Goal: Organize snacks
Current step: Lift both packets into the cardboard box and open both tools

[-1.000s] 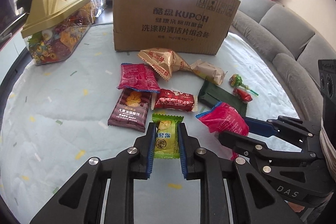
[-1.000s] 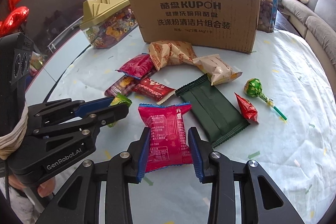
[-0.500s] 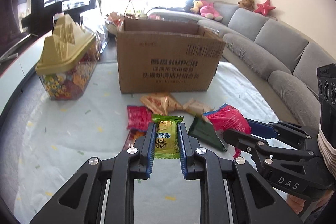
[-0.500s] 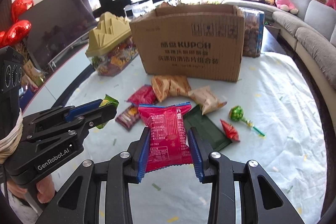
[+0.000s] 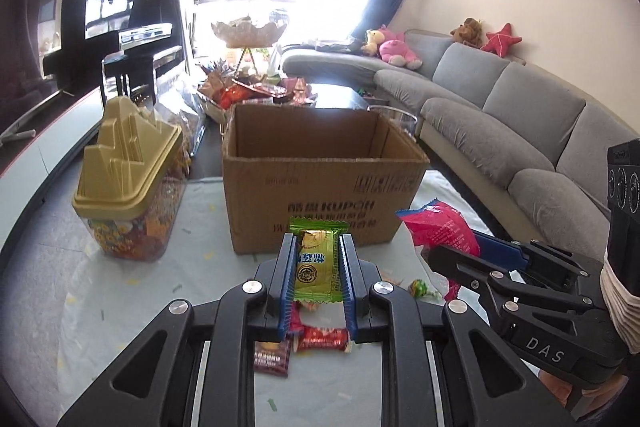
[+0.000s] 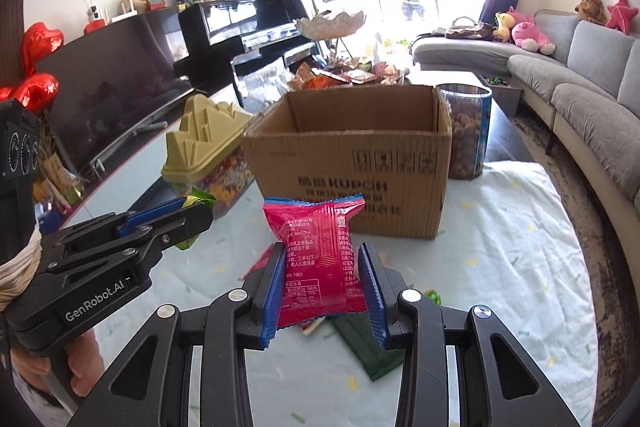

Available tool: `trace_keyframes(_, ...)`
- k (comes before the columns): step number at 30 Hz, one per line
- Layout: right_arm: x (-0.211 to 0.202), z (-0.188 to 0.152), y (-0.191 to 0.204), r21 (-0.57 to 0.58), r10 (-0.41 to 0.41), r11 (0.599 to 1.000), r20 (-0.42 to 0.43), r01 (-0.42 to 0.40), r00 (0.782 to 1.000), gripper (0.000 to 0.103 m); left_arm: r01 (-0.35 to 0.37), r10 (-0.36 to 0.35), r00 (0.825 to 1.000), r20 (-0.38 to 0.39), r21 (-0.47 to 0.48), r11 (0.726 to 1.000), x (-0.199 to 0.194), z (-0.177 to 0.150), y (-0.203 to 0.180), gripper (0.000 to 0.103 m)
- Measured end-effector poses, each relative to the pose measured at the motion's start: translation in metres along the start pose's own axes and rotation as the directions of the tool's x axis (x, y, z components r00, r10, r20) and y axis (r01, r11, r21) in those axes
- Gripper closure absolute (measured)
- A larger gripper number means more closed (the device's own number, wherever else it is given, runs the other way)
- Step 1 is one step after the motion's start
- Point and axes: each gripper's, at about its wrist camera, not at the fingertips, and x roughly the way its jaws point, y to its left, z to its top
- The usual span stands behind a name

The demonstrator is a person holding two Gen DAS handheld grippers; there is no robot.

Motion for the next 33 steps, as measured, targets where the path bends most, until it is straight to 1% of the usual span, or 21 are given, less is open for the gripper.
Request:
trace_keyframes(6, -0.001, 0.027, -0.007, -0.001, -0.019, 1.000, 0.049, 0.019, 0.999, 0.066, -0.008, 0.008, 1.000, 0.019, 0.010, 1.000, 0.007, 0.028, -0.003, 0.082)
trace_keyframes(11, 0.004, 0.049, -0.016, 0.006, -0.037, 0.999, 0.067, 0.037, 0.997, 0.066, -0.025, 0.024, 0.999, 0.025, 0.032, 0.999, 0.017, 0.048, -0.002, 0.082)
trace_keyframes(19, 0.022, 0.083, -0.027, 0.006, -0.063, 0.998, 0.068, 0.062, 0.996, 0.066, -0.046, 0.045, 0.999, 0.028, 0.039, 0.998, 0.038, 0.077, 0.004, 0.082)
trace_keyframes(21, 0.028, 0.091, -0.031, 0.019, -0.056, 0.998, 0.069, 0.055, 0.996, 0.066, -0.050, 0.049, 0.998, 0.024, 0.040, 0.998, 0.045, 0.083, 0.005, 0.082)
trace_keyframes(27, 0.050, 0.105, -0.037, 0.018, -0.056, 0.998, 0.058, 0.055, 0.997, 0.066, -0.060, 0.060, 0.998, 0.003, 0.037, 0.998, 0.069, 0.098, 0.012, 0.082)
trace_keyframes(33, 0.072, 0.113, -0.044, 0.015, -0.058, 0.998, 0.039, 0.057, 0.998, 0.066, -0.068, 0.069, 0.997, -0.021, 0.032, 0.997, 0.096, 0.107, 0.018, 0.081)
